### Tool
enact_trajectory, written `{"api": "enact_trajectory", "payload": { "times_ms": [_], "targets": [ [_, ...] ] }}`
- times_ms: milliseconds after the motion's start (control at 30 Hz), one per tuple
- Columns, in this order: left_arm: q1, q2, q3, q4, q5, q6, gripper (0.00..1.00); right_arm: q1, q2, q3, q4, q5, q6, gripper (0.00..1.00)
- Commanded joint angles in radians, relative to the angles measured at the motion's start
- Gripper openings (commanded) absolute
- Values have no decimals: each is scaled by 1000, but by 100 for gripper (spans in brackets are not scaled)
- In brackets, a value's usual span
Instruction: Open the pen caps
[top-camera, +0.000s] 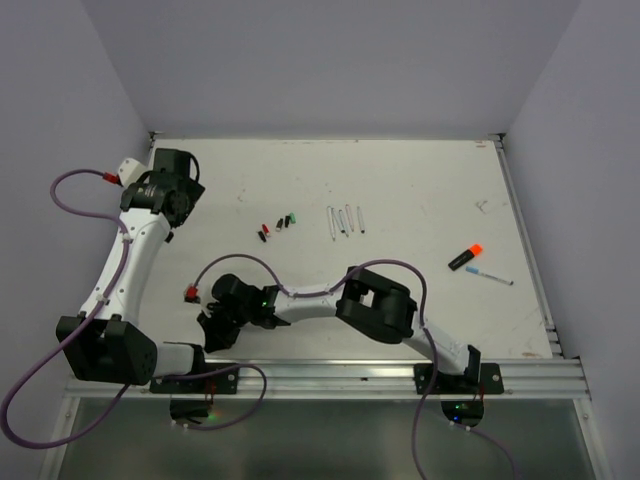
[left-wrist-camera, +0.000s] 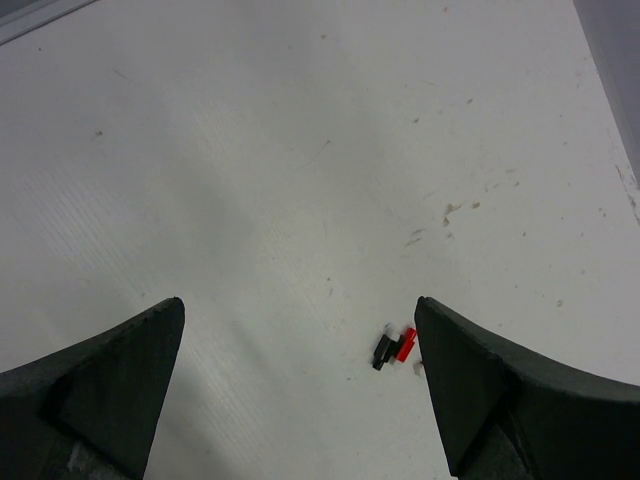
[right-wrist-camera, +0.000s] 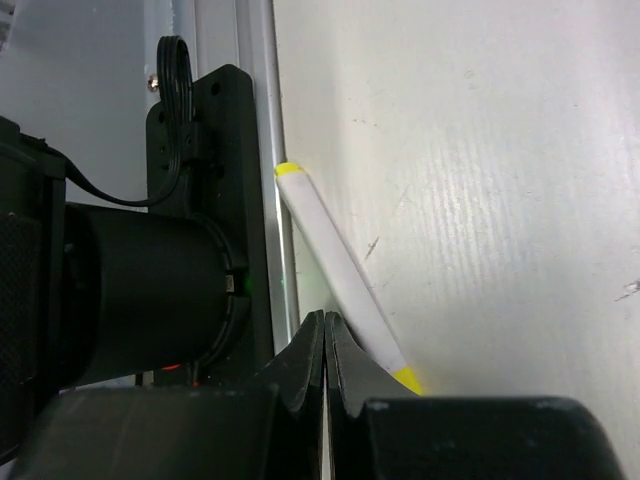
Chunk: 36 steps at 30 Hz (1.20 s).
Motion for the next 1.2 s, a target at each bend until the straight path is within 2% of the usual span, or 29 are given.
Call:
{"api": "enact_trajectory", "payload": {
  "times_ms": [0, 133, 433, 633, 733, 767, 867, 1067, 1167],
  "targets": [
    [8, -18, -2, 40, -9, 17, 100, -8, 21, 31, -53, 38, -13, 0],
    [8, -18, -2, 45, -6, 17, 100, -31, 10, 25, -68, 96, -32, 0],
    [8, -40, 4, 42, -11, 10, 100, -147, 24, 93, -94, 98, -36, 0],
    [8, -40, -1, 46, -12, 12, 100, -158, -94, 7, -50, 79, -84, 0],
    [8, -35, -20, 57, -20, 27, 100, -157, -125, -19, -66, 99, -50, 8],
    [8, -26, -22, 53, -29, 26, 100, -155, -128, -31, -65, 84, -35, 16],
    [8, -17, -56, 40, -37, 43, 98, -137, -156, -67, -60, 90, -26, 28],
    [8, -61, -240, 80, -2, 98, 95, -164, -271, -198, -86, 256, 80, 37],
    [8, -100, -326, 77, -11, 63, 96, -198, -312, -210, -119, 212, 93, 38]
  ]
}}
